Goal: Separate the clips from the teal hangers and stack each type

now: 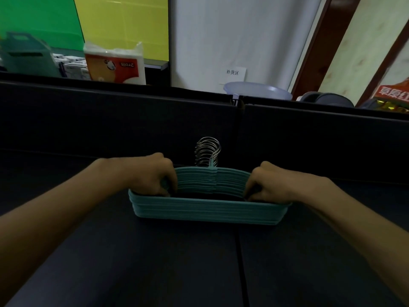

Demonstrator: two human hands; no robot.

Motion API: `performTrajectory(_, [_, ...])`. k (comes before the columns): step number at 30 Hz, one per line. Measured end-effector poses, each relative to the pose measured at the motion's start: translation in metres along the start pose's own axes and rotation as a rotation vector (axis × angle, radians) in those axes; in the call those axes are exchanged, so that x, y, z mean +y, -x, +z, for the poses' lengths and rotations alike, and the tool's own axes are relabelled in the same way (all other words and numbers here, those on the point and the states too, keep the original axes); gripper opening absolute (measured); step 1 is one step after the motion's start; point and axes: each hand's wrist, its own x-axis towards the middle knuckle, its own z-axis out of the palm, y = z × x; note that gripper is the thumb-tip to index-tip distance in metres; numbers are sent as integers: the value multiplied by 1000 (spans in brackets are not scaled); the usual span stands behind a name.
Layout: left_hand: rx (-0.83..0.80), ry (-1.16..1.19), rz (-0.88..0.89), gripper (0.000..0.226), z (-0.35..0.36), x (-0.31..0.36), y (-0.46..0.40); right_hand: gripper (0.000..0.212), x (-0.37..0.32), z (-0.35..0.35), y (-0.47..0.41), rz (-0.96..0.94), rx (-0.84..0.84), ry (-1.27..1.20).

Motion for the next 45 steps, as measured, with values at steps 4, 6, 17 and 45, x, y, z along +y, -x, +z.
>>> performTrajectory(4, [23, 39, 33, 18, 2, 0, -2, 20, -3, 4, 1, -8, 32, -16])
performTrajectory(6, [39, 29, 40, 17, 4, -1, -3, 19, -3, 6, 0, -19, 70, -16])
performTrajectory(17, [96, 66, 39, 15, 5, 0, 1, 18, 0, 10, -2, -25, 143, -5])
performTrajectory(45, [110, 140, 11, 21, 6, -2, 1, 24, 0, 8, -1, -76, 147, -55])
